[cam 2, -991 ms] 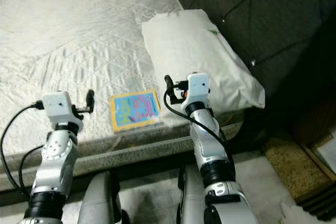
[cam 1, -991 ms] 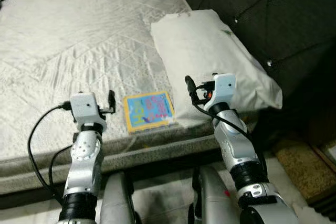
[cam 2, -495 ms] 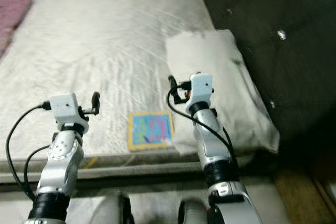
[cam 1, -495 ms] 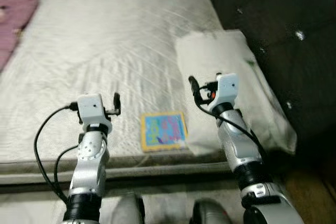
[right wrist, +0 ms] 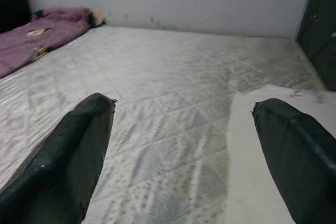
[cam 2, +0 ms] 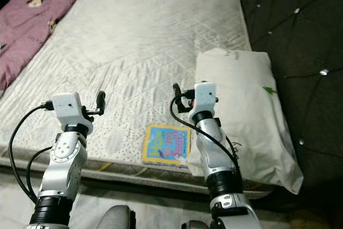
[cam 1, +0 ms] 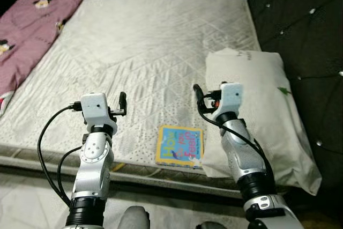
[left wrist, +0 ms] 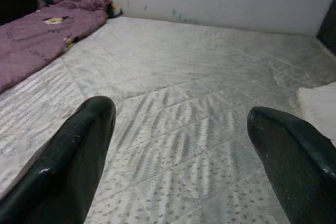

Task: Clean up the room

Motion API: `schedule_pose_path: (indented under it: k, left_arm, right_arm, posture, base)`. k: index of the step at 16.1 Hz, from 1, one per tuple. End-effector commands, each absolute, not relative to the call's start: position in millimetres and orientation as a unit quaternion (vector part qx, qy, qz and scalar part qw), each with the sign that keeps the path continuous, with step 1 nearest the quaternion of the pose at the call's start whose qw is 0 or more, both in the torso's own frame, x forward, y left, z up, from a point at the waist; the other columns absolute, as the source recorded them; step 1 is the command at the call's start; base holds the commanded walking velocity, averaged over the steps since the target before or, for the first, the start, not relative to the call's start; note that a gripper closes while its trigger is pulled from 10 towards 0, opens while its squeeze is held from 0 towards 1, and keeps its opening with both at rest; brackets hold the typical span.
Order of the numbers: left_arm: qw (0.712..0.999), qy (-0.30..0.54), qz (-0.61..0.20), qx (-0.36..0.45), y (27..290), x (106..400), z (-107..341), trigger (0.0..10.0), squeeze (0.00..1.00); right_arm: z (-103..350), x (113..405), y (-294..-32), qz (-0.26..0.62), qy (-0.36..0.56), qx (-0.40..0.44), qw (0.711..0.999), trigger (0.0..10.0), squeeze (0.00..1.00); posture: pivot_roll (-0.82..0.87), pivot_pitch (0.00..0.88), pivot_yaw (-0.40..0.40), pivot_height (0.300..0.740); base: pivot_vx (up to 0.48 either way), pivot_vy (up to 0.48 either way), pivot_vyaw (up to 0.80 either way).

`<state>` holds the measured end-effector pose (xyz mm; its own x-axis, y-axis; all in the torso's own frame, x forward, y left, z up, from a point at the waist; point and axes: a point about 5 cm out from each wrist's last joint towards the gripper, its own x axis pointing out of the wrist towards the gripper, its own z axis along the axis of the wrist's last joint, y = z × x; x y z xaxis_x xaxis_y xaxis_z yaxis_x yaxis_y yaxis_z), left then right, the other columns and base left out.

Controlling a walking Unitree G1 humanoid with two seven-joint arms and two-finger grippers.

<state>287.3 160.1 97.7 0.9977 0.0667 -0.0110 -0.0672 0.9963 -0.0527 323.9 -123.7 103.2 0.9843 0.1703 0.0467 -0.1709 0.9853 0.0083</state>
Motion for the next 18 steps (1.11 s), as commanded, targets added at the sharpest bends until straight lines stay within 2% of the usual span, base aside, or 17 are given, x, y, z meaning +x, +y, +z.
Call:
schedule_pose_path:
  k: [1, 11, 14, 18]
  left_arm:
    - [0.999, 0.003, 0.027, -0.034, 157.0, 287.9, 101.6, 10.0, 0.0]
    - [0.998, 0.013, 0.032, -0.051, 154.4, 285.8, 100.6, 10.0, 0.0]
    - [0.998, 0.014, 0.032, -0.053, 154.4, 286.7, 100.7, 10.0, 0.0]
    - [0.998, 0.015, 0.036, -0.056, 155.3, 288.2, 101.0, 10.0, 0.0]
  right_arm:
    - [102.9, 324.0, -130.7, 0.069, -0.02, 0.001, 0.997, 10.0, 0.0]
    - [103.6, 324.5, -130.9, 0.068, -0.013, -0.002, 0.998, 10.0, 0.0]
    - [103.2, 324.3, -131.0, 0.069, -0.011, -0.003, 0.998, 10.0, 0.0]
    - [103.6, 325.4, -130.3, 0.07, -0.01, -0.007, 0.997, 10.0, 0.0]
  posture:
    - [-0.06, 0.0, 0.022, 0.74]
    - [-0.06, 0.0, 0.009, 0.74]
    - [-0.07, 0.0, 0.008, 0.74]
    - [-0.07, 0.0, 0.008, 0.74]
  base:
    - [0.0, 0.0, 0.0]
    - [0.0, 0.357, 0.0]
    - [0.0, 0.377, -0.43]
    - [0.0, 0.381, 0.0]
